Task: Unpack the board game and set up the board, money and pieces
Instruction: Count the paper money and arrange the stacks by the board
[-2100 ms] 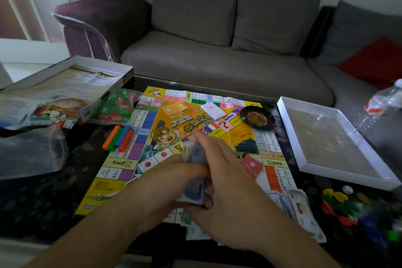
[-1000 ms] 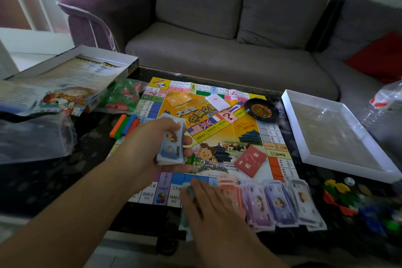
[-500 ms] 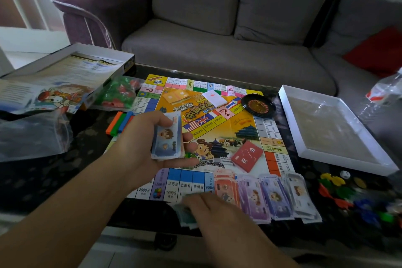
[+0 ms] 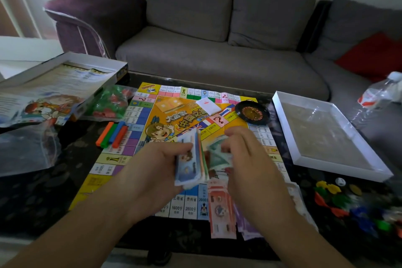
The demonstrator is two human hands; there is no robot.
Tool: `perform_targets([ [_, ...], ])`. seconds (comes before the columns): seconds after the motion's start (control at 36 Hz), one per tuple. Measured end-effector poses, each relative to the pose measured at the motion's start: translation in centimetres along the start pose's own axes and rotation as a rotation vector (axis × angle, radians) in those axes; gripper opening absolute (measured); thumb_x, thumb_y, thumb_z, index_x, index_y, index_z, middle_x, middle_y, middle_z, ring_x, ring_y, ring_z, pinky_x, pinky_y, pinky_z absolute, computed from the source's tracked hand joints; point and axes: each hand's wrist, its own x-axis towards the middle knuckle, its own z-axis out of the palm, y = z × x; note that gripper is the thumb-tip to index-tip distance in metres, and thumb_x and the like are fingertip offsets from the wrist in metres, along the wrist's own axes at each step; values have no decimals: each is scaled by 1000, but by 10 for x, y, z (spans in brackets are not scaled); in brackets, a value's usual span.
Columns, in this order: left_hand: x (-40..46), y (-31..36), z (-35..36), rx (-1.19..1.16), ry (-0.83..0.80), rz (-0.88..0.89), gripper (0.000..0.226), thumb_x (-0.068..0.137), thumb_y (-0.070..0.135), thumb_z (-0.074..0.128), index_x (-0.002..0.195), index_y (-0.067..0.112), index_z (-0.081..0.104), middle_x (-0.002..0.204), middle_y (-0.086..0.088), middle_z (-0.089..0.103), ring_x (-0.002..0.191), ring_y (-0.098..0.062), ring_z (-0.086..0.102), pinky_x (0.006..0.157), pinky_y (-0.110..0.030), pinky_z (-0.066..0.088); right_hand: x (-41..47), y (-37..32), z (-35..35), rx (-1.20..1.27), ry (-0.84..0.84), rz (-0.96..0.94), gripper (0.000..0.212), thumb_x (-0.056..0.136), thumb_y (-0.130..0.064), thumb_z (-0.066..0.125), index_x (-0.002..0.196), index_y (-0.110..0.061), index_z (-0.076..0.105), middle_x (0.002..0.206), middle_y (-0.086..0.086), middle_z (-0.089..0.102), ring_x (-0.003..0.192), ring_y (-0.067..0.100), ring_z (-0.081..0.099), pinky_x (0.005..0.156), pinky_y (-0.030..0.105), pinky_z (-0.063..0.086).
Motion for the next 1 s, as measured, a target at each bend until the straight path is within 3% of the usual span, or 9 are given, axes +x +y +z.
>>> perform_targets([
  [0.25,12,-11,0,-34,2,7,41,104,14,45,141,1,59,135,-21,66,127,-40,63,108,-52,48,-12,-14,13,119,-32,-84,52,74,4,75,119,-16,59,145,0,48,116,12,52,74,14,44],
  [0.31,14,-13,1,-33,41,34,41,104,14,46,140,0,60,122,-19,69,109,-37,68,99,-47,54,-15,-18,11,305,-98,-47,69,82,9,69,141,-21,51,160,-12,29,136,3,43,91,9,46],
  [0.39,14,-10,3,21,84,70,38,104,14,46,135,1,63,124,-19,72,103,-36,73,83,-43,60,-17,-25,1,595,-195,76,98,90,12,60,164,-37,18,167,-33,6,147,-23,7,105,-7,20],
  [0.47,16,-10,1,117,193,131,33,106,13,49,132,0,64,121,-24,73,111,-42,71,83,-45,56,-20,-27,-7,766,-235,222,108,90,12,57,159,-58,10,161,-44,11,146,-22,16,105,0,34],
  [0.56,18,-12,3,230,300,220,24,104,11,56,120,2,70,105,-20,78,97,-36,77,82,-47,59,-18,-29,-12,867,-201,373,85,94,-3,61,152,-57,30,144,-40,39,132,-18,41,94,13,50],
  [0.64,16,-16,8,332,334,290,19,102,12,61,100,14,80,101,-14,80,97,-36,77,92,-55,58,-13,-33,-7,829,-150,463,36,98,-33,65,127,-48,51,116,-28,59,104,-7,62,83,24,59],
  [0.72,11,-22,12,422,310,358,22,101,17,64,92,26,83,100,-2,81,94,-24,78,92,-51,58,-9,-34,-3,854,-137,548,8,100,-35,67,105,-40,63,98,-13,73,80,8,73,68,31,62],
  [0.86,7,-23,20,450,297,393,16,99,20,66,104,30,77,101,6,81,90,-13,78,81,-35,58,-5,-30,-10,1109,-149,640,12,101,-14,68,102,-24,75,89,0,78,76,20,75,60,29,62],
  [1.0,9,-19,20,324,296,374,48,85,18,78,128,35,65,106,-3,80,96,-29,78,87,-51,60,-4,-26,-17,1243,-158,655,14,101,-7,65,108,-13,76,94,6,80,81,26,77,64,36,62],
])
